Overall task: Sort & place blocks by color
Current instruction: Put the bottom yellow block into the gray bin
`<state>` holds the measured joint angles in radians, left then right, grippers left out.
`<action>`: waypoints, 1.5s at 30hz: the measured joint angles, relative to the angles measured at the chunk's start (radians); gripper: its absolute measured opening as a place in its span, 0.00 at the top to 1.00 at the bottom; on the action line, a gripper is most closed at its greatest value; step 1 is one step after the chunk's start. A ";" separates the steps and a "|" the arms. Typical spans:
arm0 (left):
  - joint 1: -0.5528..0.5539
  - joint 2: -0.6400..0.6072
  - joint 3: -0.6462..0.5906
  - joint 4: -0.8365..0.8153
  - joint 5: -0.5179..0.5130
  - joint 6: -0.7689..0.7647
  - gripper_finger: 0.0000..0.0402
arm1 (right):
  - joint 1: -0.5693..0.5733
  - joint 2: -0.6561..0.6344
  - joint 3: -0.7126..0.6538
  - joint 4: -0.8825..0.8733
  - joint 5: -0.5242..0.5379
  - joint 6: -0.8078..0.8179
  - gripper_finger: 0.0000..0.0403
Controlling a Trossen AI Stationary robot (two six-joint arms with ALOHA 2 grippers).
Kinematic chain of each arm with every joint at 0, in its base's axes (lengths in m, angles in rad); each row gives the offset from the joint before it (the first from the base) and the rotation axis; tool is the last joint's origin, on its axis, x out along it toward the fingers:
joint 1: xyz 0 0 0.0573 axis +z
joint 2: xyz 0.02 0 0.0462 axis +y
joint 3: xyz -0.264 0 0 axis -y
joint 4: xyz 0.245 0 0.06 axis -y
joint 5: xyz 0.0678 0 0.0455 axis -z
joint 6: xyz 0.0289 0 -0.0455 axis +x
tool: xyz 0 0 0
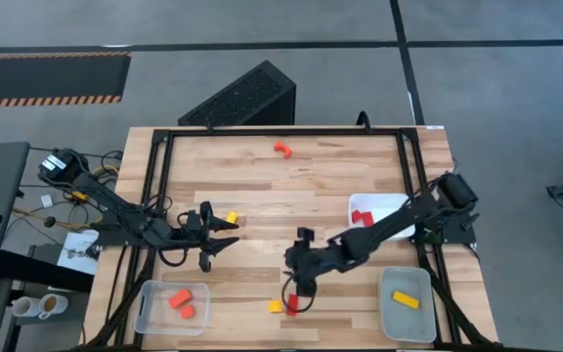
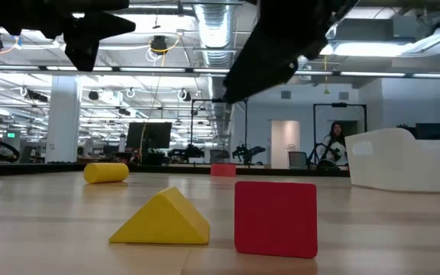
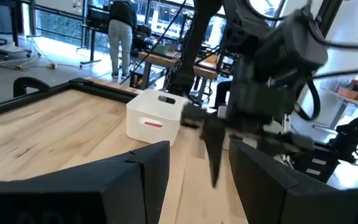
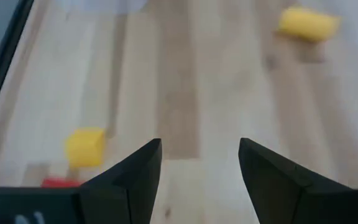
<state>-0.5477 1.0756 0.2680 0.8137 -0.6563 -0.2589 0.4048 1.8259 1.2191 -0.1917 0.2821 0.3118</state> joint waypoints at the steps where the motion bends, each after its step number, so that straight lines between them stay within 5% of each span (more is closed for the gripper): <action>1: 0.000 0.000 0.000 -0.002 -0.001 0.000 0.62 | 0.001 0.023 0.013 -0.001 -0.037 -0.020 0.42; 11: 0.000 0.000 0.000 -0.019 -0.029 -0.011 0.62 | 0.032 0.111 0.117 -0.085 -0.130 -0.253 0.45; 16: 0.000 0.000 0.000 -0.019 -0.030 -0.014 0.62 | 0.048 0.105 0.116 -0.092 -0.127 -0.510 0.46; 22: 0.000 0.000 0.000 -0.019 -0.031 -0.016 0.62 | 0.068 0.113 0.116 -0.137 -0.133 -0.553 0.47; 31: 0.000 0.000 0.000 -0.022 -0.032 -0.017 0.62 | 0.115 0.113 0.115 -0.192 -0.280 -0.640 0.47; 45: 0.000 0.000 0.000 -0.022 -0.033 -0.017 0.62 | 0.099 0.113 0.115 -0.112 -0.259 -0.815 0.47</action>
<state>-0.5478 1.0756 0.2680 0.7914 -0.6889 -0.2760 0.5043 1.9392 1.3342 -0.3039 0.0227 -0.5031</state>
